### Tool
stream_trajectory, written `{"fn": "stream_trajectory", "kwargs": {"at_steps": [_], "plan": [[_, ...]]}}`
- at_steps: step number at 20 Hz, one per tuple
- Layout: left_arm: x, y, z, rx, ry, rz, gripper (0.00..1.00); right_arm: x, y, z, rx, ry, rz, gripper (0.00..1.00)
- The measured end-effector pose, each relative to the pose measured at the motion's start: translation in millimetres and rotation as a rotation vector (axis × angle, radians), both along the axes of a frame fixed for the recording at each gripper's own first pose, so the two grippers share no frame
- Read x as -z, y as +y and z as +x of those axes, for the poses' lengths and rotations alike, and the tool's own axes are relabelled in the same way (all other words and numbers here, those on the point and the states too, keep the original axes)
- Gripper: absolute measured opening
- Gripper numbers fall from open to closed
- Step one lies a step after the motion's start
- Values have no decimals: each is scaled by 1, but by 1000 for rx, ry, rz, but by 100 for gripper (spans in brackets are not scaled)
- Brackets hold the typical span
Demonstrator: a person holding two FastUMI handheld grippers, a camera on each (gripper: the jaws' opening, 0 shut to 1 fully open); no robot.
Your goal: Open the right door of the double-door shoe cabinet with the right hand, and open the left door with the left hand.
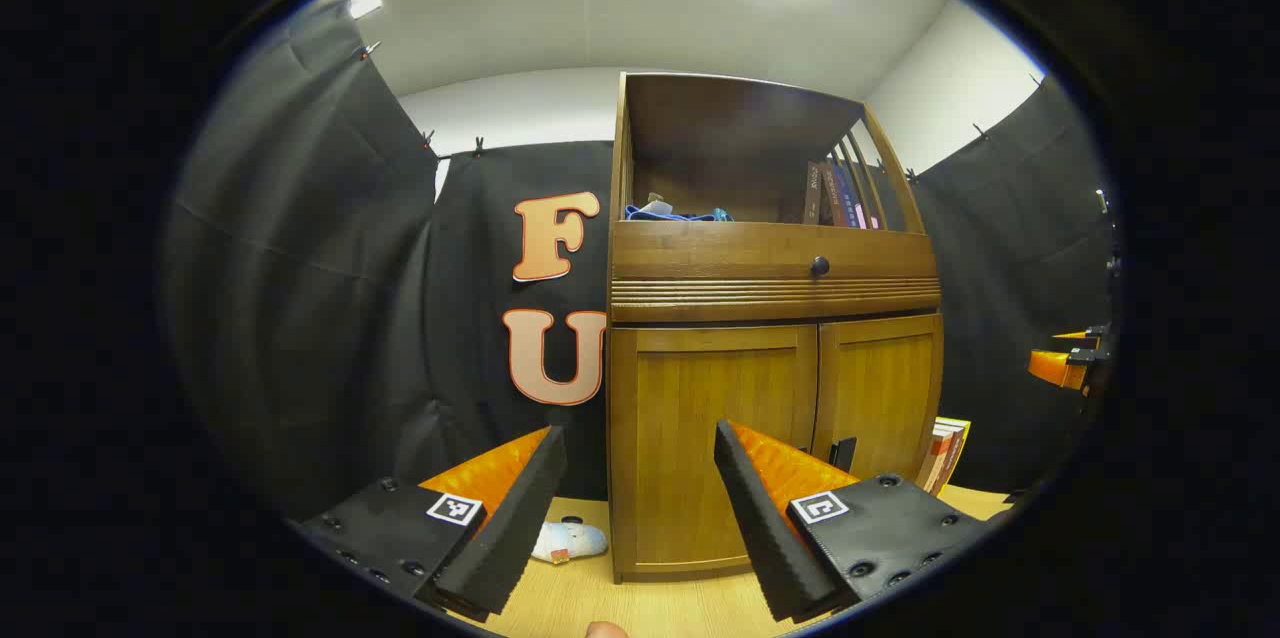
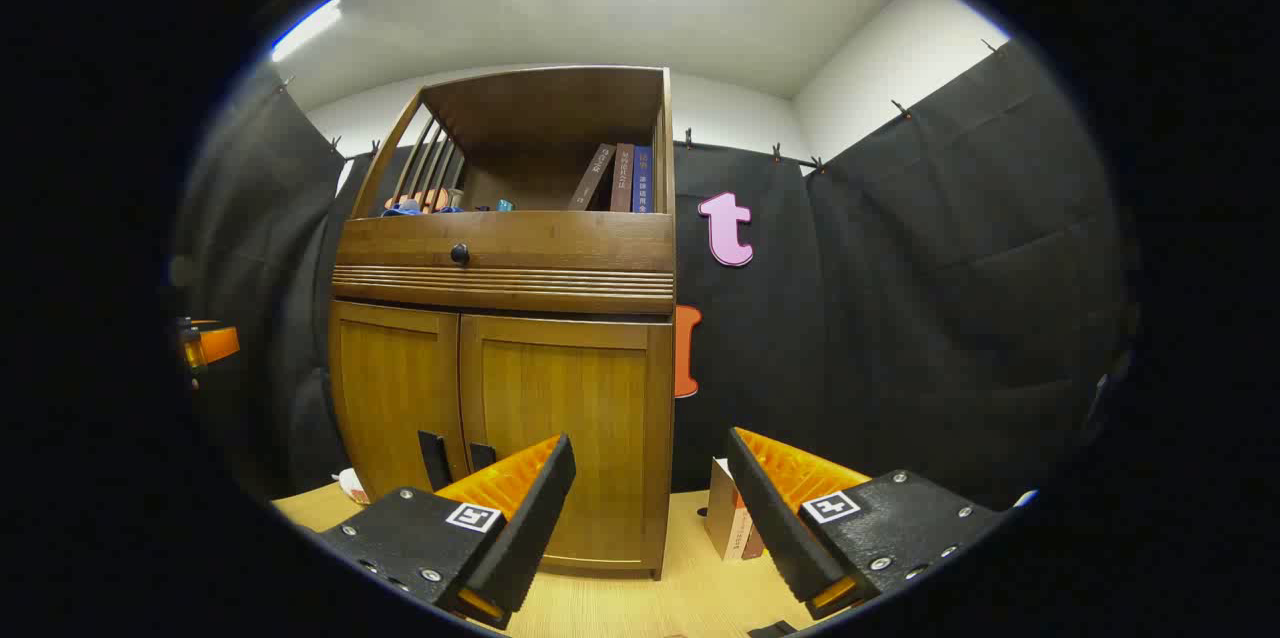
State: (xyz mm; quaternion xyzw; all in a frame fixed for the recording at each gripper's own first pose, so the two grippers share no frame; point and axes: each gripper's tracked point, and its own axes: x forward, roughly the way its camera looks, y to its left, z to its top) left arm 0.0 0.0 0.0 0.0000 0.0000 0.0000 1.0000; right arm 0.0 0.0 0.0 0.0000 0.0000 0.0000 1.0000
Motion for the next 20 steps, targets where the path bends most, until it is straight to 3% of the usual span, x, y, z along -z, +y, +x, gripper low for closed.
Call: {"fn": "stream_trajectory", "kwargs": {"at_steps": [10, 13, 16, 17, 20], "plan": [[20, -9, 15, -3, 48, 19, 99, 16, 3, 5, -23, 20, 18, 94], [29, -19, 18, 28, 50, 14, 94, 22, -4, 11, 3, 49, 2, 94], [25, -15, 17, 30, 48, -8, 99, 20, 0, 14, 6, 70, 12, 94], [20, -11, 16, 20, 36, -6, 94, 18, 3, 15, 3, 72, 12, 94], [17, -3, 6, -2, 20, 20, 94, 18, 8, 12, -10, 69, -4, 94]]}}
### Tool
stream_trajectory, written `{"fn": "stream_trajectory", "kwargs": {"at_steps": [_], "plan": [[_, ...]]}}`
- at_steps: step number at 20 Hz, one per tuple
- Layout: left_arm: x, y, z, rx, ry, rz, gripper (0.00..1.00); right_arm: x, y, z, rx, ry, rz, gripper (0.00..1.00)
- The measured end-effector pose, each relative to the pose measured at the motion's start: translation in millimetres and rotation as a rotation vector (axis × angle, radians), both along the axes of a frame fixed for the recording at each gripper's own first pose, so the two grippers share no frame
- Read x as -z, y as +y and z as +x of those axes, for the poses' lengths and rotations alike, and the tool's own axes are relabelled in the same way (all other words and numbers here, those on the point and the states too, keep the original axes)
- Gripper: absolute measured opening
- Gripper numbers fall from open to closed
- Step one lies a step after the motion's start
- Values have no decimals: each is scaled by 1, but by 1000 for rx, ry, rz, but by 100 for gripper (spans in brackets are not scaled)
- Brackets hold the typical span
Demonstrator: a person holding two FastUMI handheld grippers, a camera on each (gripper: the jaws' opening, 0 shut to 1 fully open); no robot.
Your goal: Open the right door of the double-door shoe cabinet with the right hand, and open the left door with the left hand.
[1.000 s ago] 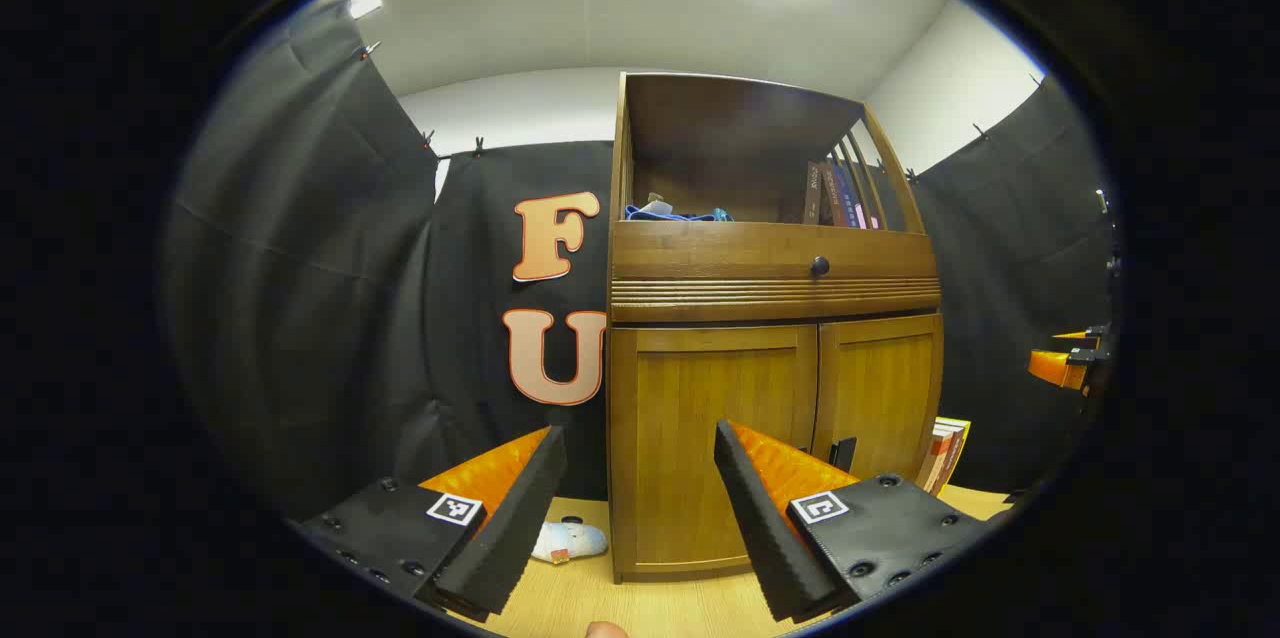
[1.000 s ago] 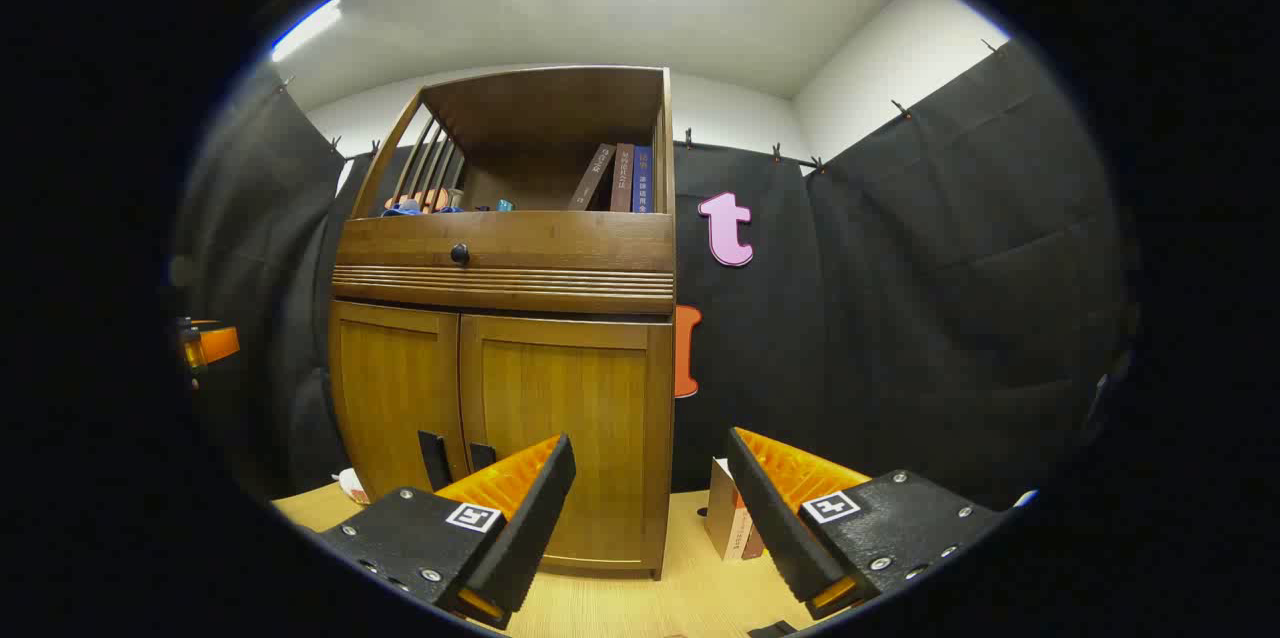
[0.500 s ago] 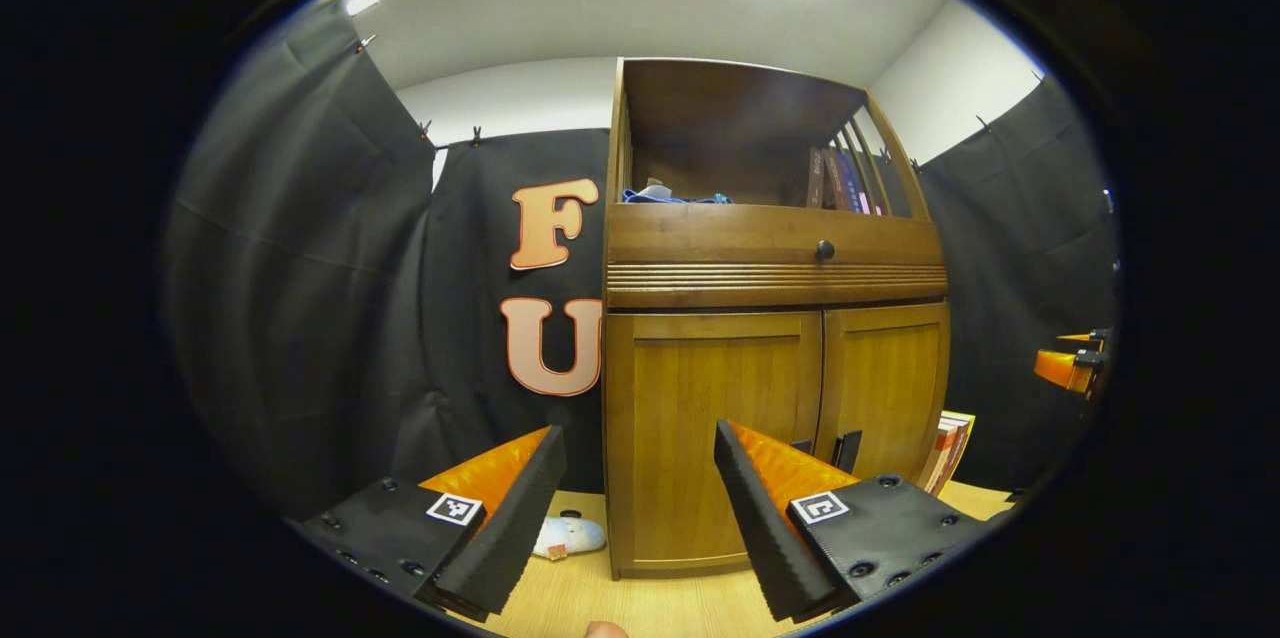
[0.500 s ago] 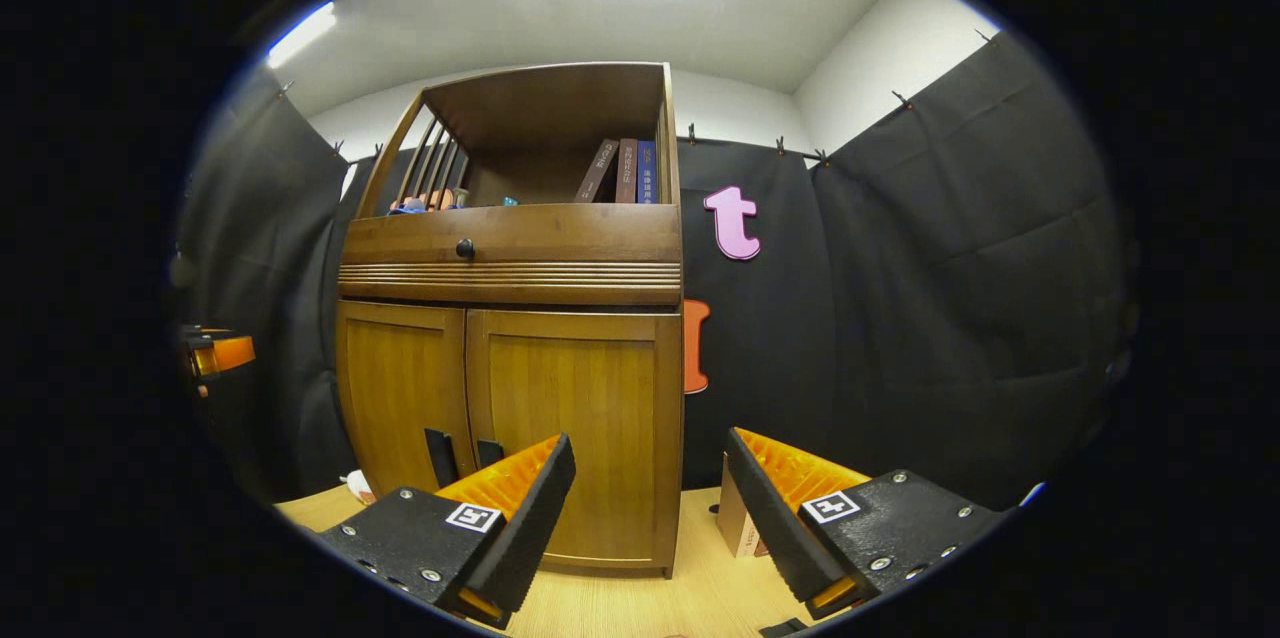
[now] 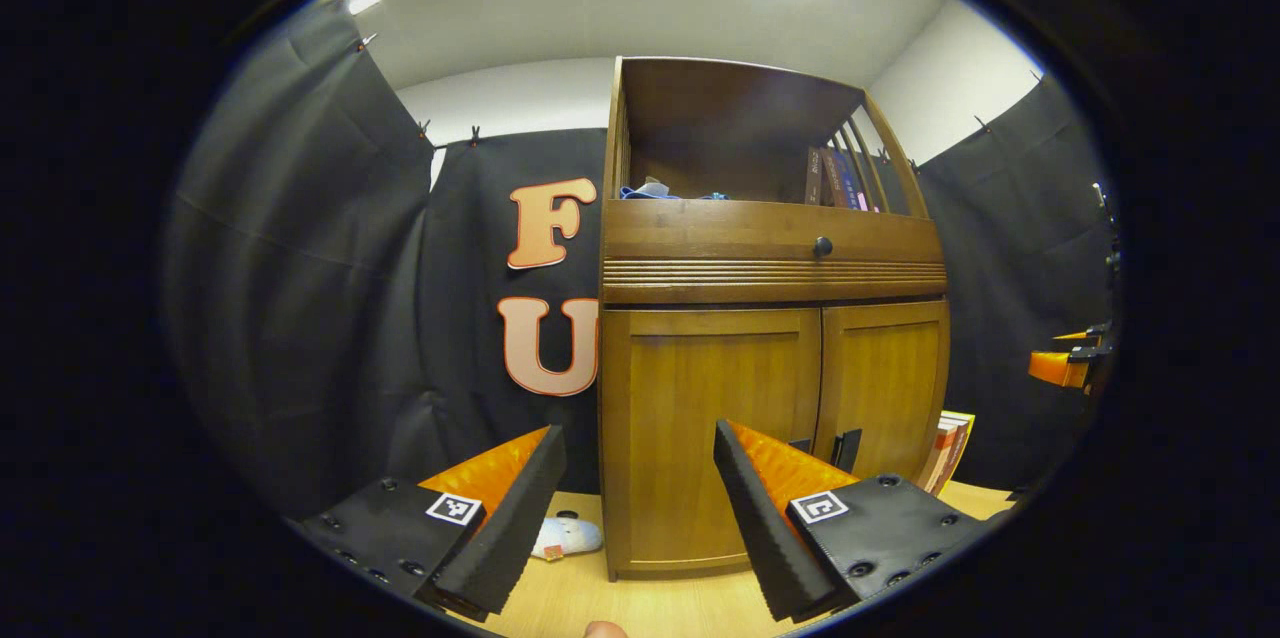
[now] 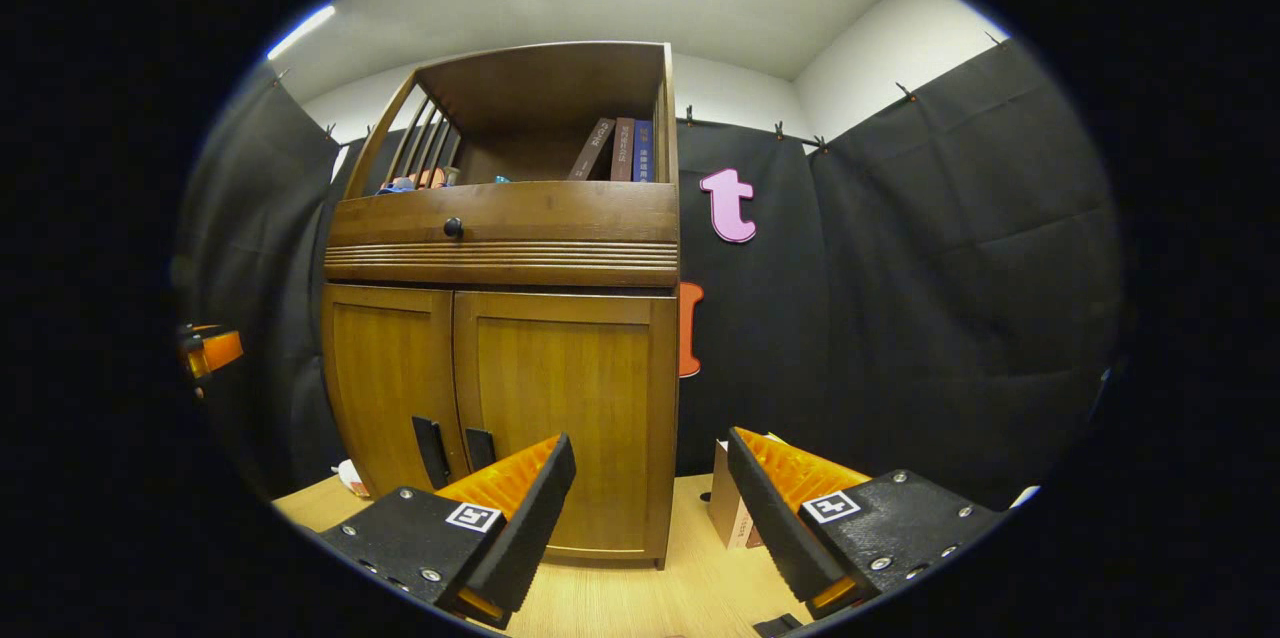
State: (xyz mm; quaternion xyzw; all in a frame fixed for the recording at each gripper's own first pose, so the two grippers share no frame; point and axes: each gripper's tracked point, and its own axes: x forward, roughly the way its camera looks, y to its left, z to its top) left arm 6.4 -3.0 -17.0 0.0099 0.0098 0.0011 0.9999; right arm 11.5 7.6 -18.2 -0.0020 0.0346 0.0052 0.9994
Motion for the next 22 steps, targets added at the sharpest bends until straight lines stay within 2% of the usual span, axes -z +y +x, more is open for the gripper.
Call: {"fn": "stream_trajectory", "kwargs": {"at_steps": [2, 7, 10, 11, 13, 15, 17, 20, 21, 22], "plan": [[5, 3, -6, -3, 2, -13, 99, 10, 1, -2, -4, 11, -1, 94], [7, 12, -9, -24, 3, -28, 94, 34, 6, -5, -31, 41, 38, 94], [1, 8, -9, -20, -12, -9, 96, 43, 9, 1, -12, 43, 24, 94], [-2, 5, -10, -12, -17, -8, 94, 46, 17, 4, -21, 43, 25, 94], [-4, -3, -13, 5, -25, -8, 99, 55, 41, 10, -52, 46, 41, 94], [-7, -8, -16, 16, -31, -2, 96, 64, 66, 20, -82, 49, 62, 94], [-9, -12, -20, 25, -32, 0, 99, 78, 90, 32, -106, 59, 79, 94], [-9, -17, -24, 39, -29, -3, 94, 103, 121, 56, -128, 68, 84, 94], [-9, -15, -26, 38, -29, -2, 95, 109, 132, 66, -127, 70, 79, 97], [-8, -13, -25, 34, -29, 0, 96, 117, 140, 77, -127, 76, 72, 94]]}}
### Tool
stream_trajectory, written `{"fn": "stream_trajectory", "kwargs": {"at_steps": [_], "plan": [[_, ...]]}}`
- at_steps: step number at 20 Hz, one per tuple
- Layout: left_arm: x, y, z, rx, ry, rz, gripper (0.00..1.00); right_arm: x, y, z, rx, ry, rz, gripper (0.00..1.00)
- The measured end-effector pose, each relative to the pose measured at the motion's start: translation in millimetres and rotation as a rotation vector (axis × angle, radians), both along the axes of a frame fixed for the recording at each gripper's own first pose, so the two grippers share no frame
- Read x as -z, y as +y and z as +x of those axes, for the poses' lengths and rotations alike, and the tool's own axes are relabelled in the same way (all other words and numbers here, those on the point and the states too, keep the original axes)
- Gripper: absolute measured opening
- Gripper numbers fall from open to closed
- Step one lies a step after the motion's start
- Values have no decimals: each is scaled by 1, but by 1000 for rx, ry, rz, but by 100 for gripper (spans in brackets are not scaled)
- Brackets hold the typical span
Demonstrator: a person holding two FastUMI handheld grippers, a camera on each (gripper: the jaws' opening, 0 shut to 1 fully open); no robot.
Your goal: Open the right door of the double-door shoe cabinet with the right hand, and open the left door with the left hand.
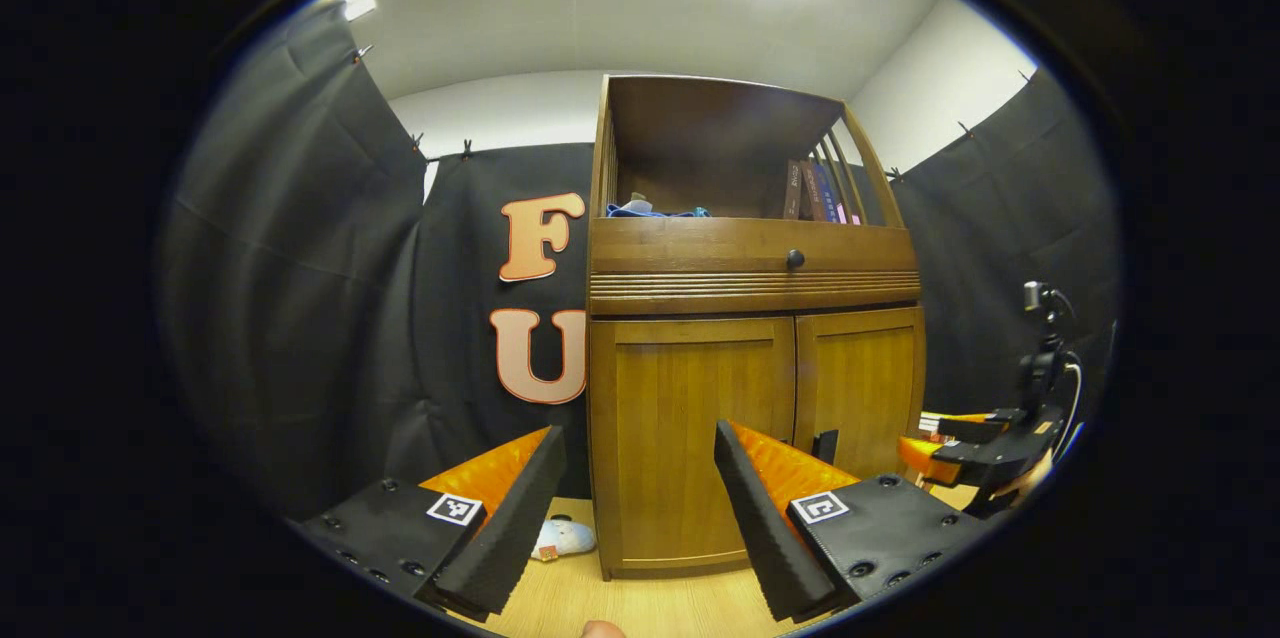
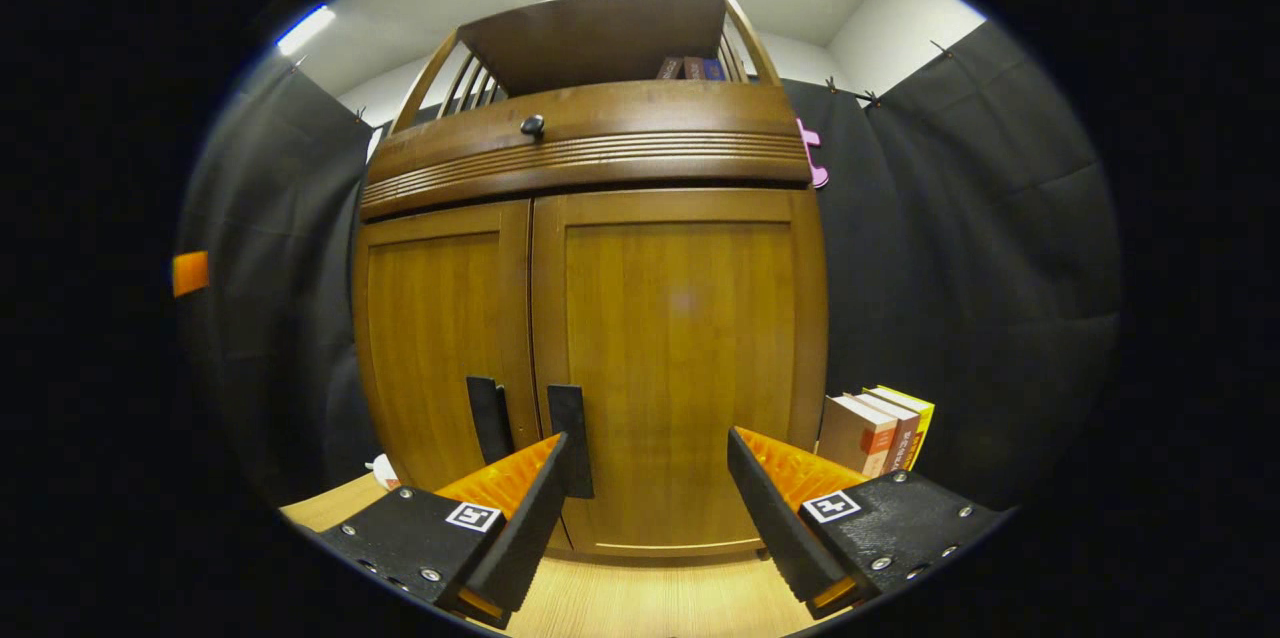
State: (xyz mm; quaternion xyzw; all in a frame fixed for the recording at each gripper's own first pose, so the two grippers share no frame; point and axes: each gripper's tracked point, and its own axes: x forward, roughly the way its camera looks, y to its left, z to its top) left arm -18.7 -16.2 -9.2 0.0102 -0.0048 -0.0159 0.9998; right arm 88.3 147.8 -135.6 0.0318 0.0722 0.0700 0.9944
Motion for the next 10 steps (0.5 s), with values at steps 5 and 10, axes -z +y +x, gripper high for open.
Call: {"fn": "stream_trajectory", "kwargs": {"at_steps": [5, 10], "plan": [[11, 13, 2, -19, 17, -3, 99, 27, 38, 43, -23, 6, -29, 94], [15, 29, 1, -50, 23, 1, 94, 45, 74, 70, -87, 8, 5, 99]]}}
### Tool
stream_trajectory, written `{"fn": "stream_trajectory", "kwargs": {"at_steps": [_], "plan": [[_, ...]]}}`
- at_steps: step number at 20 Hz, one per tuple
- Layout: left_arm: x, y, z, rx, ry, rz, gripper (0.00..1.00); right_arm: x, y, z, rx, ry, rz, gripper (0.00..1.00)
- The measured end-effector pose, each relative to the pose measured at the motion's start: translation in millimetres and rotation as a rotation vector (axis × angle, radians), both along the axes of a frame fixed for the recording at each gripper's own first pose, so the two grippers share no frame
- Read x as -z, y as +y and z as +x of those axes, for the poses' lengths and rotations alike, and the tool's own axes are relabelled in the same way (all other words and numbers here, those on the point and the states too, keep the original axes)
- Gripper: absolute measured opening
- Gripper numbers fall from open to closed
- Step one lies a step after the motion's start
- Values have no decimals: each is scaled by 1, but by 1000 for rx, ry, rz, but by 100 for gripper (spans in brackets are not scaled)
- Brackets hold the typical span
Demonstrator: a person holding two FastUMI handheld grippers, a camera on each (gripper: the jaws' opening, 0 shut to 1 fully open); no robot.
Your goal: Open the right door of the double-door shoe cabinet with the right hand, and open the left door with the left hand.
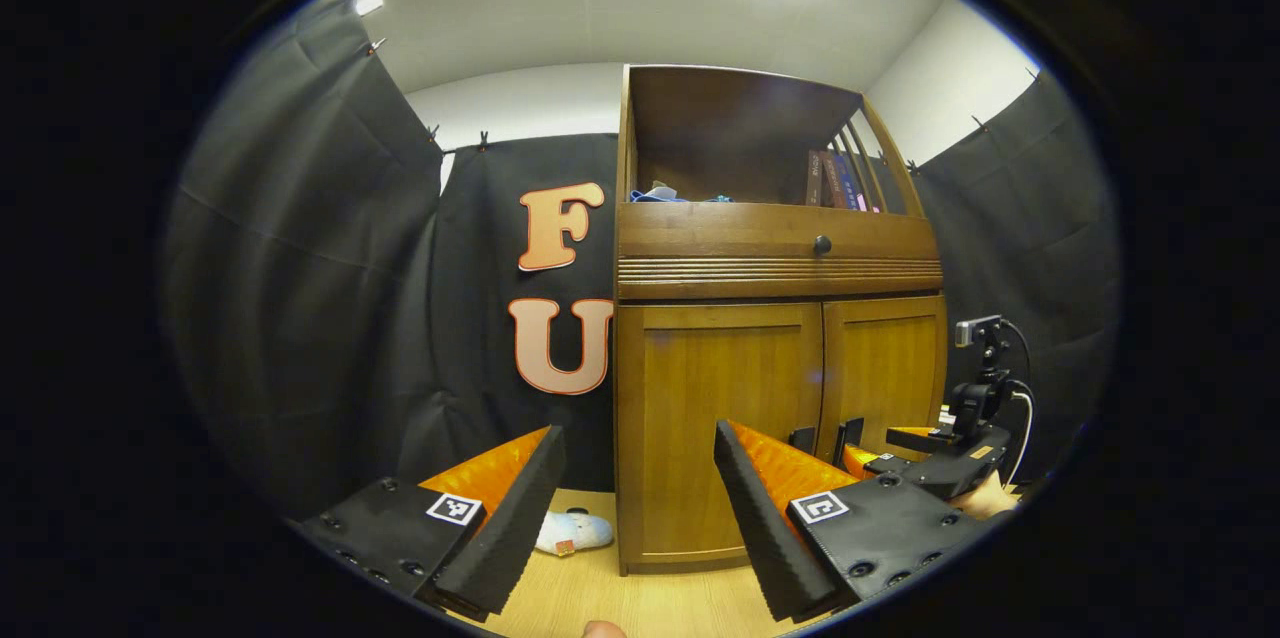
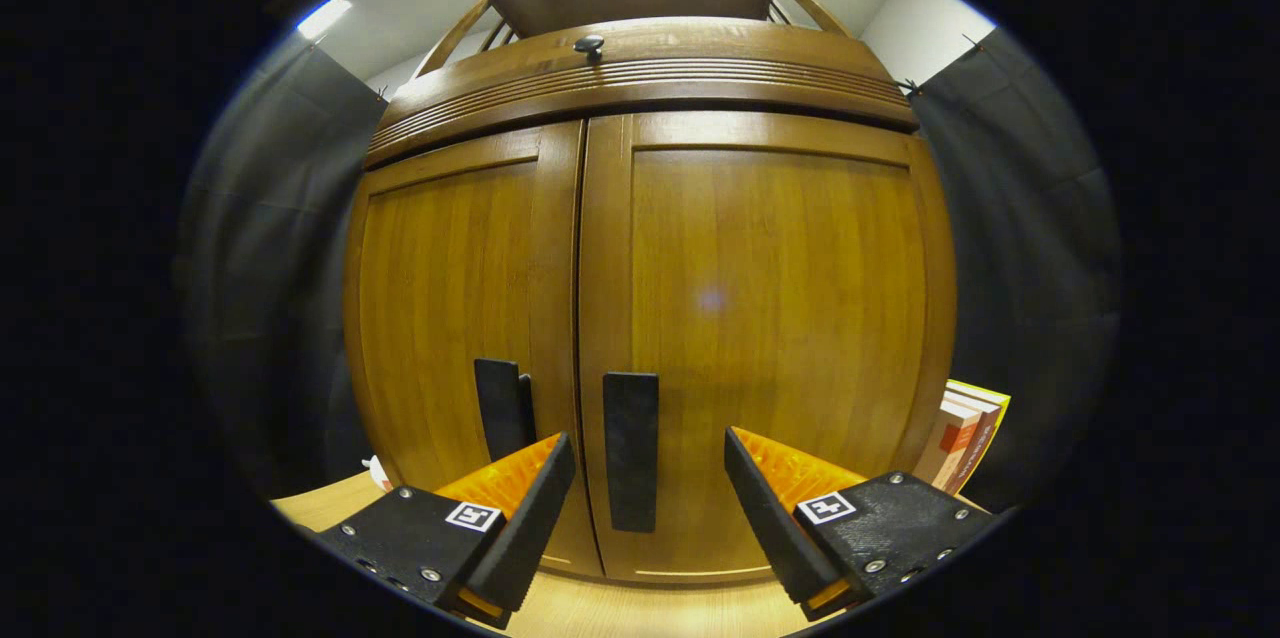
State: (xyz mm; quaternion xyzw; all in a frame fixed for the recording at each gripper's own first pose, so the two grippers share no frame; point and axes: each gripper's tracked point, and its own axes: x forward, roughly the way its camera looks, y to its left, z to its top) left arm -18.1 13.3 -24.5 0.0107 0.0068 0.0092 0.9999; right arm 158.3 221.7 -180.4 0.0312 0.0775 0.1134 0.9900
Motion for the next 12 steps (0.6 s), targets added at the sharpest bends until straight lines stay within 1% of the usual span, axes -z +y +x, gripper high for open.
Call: {"fn": "stream_trajectory", "kwargs": {"at_steps": [1, 2, 3, 4, 5, 6, 7, 8, 9, 11, 12], "plan": [[0, 2, 0, -5, 0, 3, 96, 2, 2, 6, 1, 0, -1, 94], [0, 5, -1, -10, 2, 6, 96, 5, 3, 12, 11, 3, -6, 89], [0, 6, -1, -14, 2, 7, 96, 9, 4, 15, 22, 10, -12, 88], [1, 7, -2, -16, 3, 9, 96, 12, 5, 19, 27, 19, -13, 81], [1, 7, -2, -18, 4, 10, 96, 18, 8, 22, 28, 30, -13, 78], [1, 8, -3, -19, 5, 11, 99, 23, 10, 25, 31, 44, -12, 66], [1, 9, -3, -20, 6, 12, 99, 26, 12, 28, 32, 57, -8, 69], [2, 10, -4, -20, 8, 13, 96, 30, 14, 31, 33, 69, -4, 65], [3, 11, -4, -19, 10, 15, 99, 32, 16, 32, 32, 77, 1, 63], [5, 13, -6, -23, 14, 15, 99, 35, 15, 33, 45, 80, -2, 47], [7, 15, -7, -25, 17, 11, 99, 37, 13, 32, 46, 87, 0, 36]]}}
